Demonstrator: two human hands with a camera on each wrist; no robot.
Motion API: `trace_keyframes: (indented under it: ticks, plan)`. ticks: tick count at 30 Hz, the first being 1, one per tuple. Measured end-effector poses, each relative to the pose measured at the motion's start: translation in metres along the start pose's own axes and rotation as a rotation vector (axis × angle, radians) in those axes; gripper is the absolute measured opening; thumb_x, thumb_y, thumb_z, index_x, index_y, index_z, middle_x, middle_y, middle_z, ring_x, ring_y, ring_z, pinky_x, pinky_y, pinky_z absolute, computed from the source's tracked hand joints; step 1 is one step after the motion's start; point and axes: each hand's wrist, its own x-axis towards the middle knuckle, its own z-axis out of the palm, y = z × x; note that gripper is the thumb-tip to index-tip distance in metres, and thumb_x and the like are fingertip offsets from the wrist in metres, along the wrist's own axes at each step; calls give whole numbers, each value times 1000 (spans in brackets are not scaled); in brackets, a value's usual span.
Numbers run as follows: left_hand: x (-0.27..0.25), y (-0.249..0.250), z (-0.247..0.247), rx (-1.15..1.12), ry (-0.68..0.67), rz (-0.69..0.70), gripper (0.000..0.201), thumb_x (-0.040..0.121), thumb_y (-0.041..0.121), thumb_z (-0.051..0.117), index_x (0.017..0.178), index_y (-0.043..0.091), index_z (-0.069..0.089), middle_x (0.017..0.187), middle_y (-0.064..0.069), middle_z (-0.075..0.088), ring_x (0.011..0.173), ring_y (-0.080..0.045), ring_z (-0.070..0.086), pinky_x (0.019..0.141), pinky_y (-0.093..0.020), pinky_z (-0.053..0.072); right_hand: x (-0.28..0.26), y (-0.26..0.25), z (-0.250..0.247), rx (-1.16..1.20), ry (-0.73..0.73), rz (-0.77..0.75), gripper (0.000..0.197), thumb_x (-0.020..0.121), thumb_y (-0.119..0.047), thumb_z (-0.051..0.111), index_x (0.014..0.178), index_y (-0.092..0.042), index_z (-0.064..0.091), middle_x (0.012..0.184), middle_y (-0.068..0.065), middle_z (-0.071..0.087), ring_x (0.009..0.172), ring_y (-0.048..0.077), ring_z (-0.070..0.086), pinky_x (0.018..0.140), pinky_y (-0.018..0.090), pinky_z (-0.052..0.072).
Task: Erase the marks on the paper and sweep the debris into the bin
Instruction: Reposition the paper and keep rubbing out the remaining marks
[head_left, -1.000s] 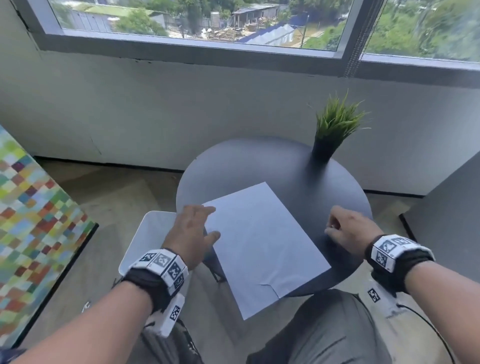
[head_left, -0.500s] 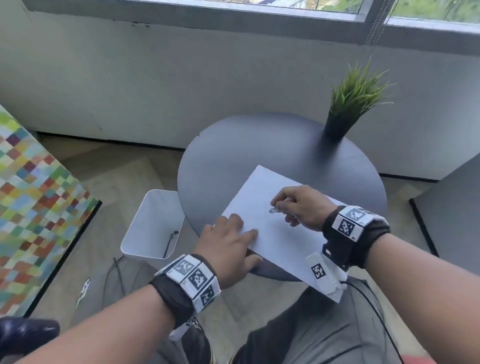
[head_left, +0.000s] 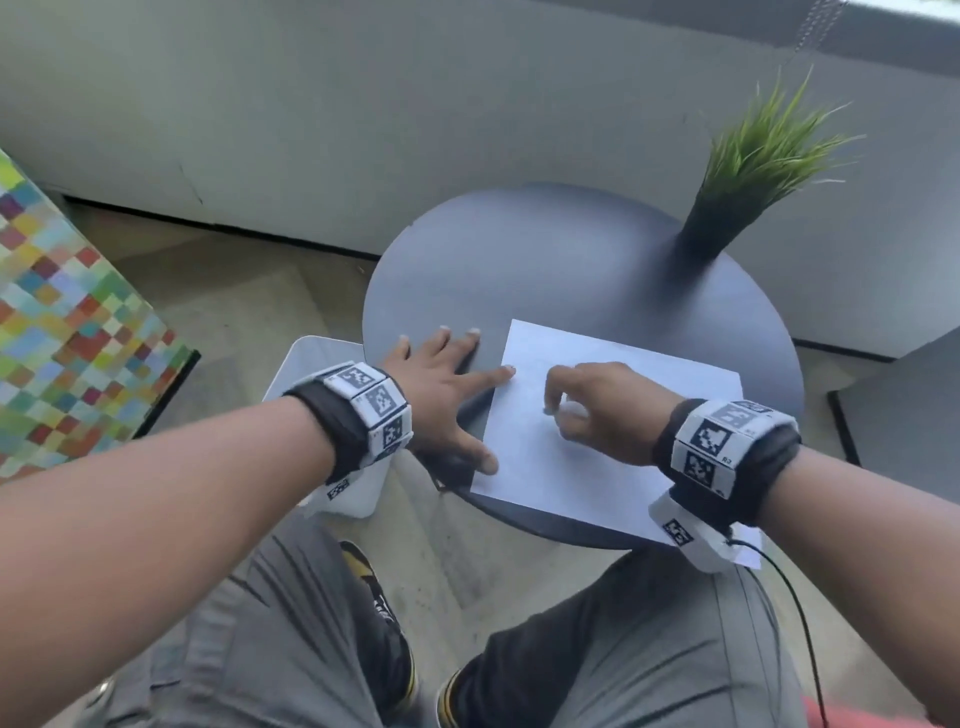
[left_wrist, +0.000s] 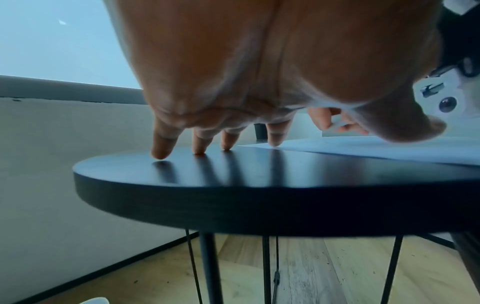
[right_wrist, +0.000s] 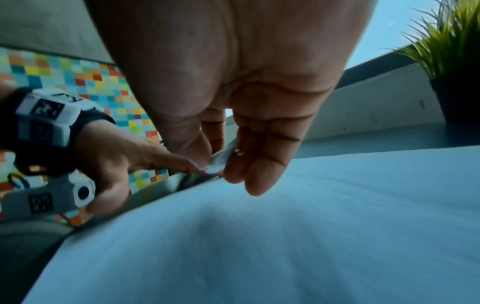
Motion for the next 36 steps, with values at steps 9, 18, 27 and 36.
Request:
trace_keyframes:
  ticks: [9,18,27,36]
  plan:
    - [18,4,-14,179,-14,61,125,42,97,53,144,54,-6,162,-6,-16,147,-37,-11,111,-68,3,34,-4,2,-125,-17,-73,15,93,-37,53,108,-37,57,96,-3,53,94,23,53,82,36,47]
    - [25,4,-14,179,-55,73,134,42,96,55,144,53,-19,159,-8,-26,148,-35,-14,111,-66,9,26,-27,10,-40,-10,-133,19,94,-27,53,107,-25,65,106,4,66,102,28,59,88,37,47]
    - [25,5,-16,161,-82,67,134,45,94,59,144,51,-20,157,-8,-30,146,-36,-19,109,-71,11,28,-19,4,-196,-25,-207,19,96,-23,44,108,-20,58,101,4,60,94,31,60,79,38,49]
    - [24,6,-15,167,-104,55,136,40,95,58,141,54,-24,156,-7,-33,146,-36,-21,107,-73,13,20,-24,13,-271,-62,-330,20,95,-19,46,111,-18,58,105,6,59,92,32,61,76,38,51]
